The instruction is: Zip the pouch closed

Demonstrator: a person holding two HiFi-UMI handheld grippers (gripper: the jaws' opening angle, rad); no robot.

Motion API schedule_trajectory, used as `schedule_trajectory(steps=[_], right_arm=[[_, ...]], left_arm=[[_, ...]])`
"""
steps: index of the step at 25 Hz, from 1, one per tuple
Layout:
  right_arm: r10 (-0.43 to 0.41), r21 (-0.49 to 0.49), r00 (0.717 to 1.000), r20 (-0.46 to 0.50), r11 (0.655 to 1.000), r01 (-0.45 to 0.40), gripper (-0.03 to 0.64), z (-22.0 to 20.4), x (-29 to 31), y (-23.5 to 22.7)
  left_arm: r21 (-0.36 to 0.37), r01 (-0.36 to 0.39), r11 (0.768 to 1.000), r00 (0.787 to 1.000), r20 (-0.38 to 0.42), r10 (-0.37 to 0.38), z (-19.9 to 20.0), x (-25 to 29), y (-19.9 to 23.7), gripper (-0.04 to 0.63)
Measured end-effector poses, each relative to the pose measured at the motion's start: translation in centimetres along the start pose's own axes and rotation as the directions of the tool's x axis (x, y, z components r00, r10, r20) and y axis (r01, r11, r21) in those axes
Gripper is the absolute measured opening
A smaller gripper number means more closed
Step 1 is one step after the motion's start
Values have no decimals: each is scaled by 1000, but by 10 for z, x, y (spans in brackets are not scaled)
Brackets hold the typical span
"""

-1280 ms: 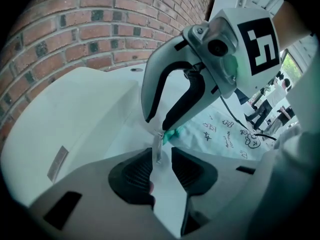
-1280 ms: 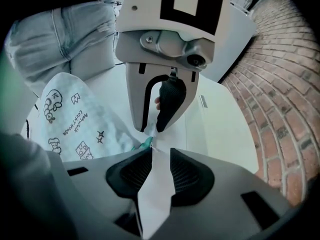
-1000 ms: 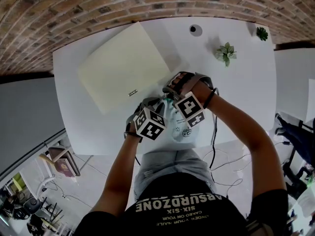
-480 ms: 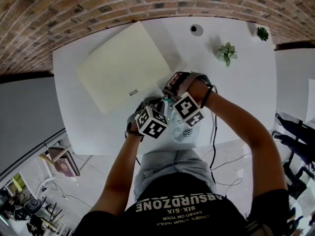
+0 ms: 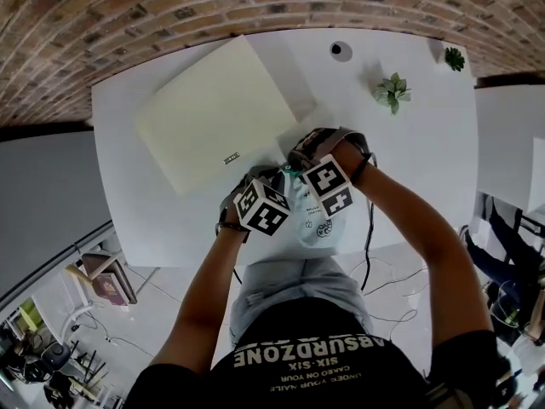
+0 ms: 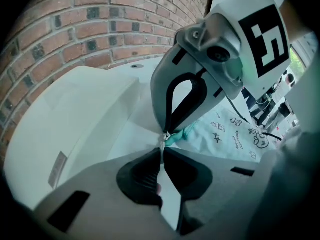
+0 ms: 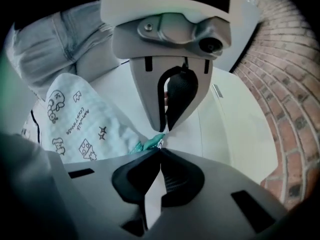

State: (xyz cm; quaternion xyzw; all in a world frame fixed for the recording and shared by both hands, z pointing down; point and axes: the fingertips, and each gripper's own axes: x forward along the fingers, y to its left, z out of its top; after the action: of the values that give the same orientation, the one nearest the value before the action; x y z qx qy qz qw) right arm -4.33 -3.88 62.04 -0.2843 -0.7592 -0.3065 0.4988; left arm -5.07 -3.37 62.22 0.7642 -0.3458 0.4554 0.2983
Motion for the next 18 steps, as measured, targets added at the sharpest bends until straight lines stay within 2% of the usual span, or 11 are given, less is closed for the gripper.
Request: schedule_trajectory(steps=[4, 8, 13, 16, 18], right_arm=[[14, 119, 1000, 19, 993, -16, 2, -1, 0, -2], [-7, 159, 1000, 28, 987, 2, 2, -2, 0, -2], [-49, 247, 998, 27, 968, 40, 2, -2, 0, -2], [-93, 229, 996, 2, 969, 90, 2, -3, 0, -2], [-139, 164, 990, -27, 976, 141, 2, -3, -1, -2]], left_arm=[[-46, 19, 999, 1000, 26, -17, 0, 1, 2, 28], [-89, 9, 996, 1000, 16, -7, 1, 3, 3, 26], [-145, 47, 988, 999, -8, -49, 0, 5, 3, 26], [-166, 44, 985, 999, -20, -48, 3, 0, 6, 26], [-157, 26, 987, 999, -26, -31, 4, 0, 6, 26]])
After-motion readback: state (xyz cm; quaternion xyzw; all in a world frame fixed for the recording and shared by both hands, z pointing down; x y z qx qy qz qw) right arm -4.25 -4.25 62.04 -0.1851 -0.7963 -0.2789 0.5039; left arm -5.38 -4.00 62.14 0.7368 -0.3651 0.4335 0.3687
